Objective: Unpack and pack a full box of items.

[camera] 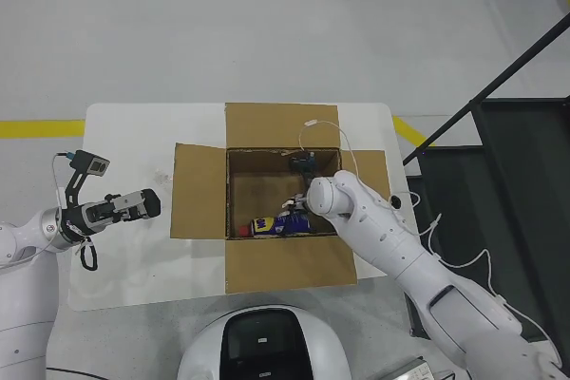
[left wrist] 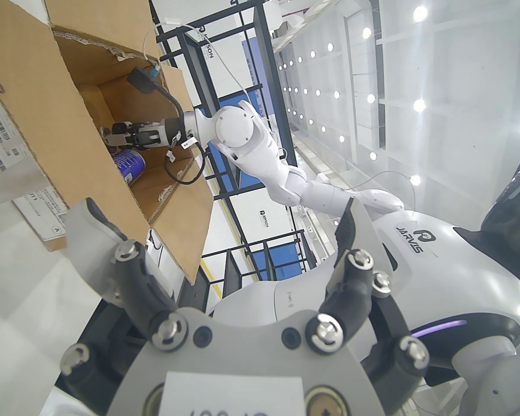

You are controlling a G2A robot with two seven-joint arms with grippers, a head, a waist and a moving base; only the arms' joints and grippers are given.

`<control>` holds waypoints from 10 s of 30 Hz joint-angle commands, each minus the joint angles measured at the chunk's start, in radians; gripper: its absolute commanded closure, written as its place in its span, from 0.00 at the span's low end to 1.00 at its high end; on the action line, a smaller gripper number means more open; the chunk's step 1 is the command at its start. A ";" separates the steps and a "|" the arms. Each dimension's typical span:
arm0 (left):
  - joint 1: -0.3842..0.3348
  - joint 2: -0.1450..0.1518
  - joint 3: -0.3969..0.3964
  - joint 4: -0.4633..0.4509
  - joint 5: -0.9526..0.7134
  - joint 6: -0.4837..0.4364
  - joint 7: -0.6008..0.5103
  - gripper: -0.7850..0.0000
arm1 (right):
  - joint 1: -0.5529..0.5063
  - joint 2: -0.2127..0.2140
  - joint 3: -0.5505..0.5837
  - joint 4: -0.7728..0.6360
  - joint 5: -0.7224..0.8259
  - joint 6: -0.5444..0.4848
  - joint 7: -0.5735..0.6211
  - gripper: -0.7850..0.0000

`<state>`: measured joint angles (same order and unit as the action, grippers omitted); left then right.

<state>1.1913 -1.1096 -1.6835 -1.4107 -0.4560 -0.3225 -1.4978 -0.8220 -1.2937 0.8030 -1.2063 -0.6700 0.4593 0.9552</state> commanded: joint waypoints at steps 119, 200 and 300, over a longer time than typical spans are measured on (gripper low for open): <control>0.000 0.000 0.000 0.000 0.000 0.000 0.000 0.00 | -1.154 0.176 1.144 -0.905 0.039 -0.331 -0.069 1.00; 0.000 0.000 0.000 0.000 0.000 0.000 0.000 0.00 | -0.799 0.173 0.834 -0.939 -0.203 -0.251 -0.139 0.00; 0.000 0.000 0.000 0.000 0.000 0.000 0.000 0.00 | 0.396 -0.223 -0.398 0.587 -0.116 -1.078 0.044 1.00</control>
<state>1.1913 -1.1096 -1.6835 -1.4107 -0.4560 -0.3225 -1.4978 -0.4272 -1.5173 0.4022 -0.6215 -0.7859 -0.6139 1.0025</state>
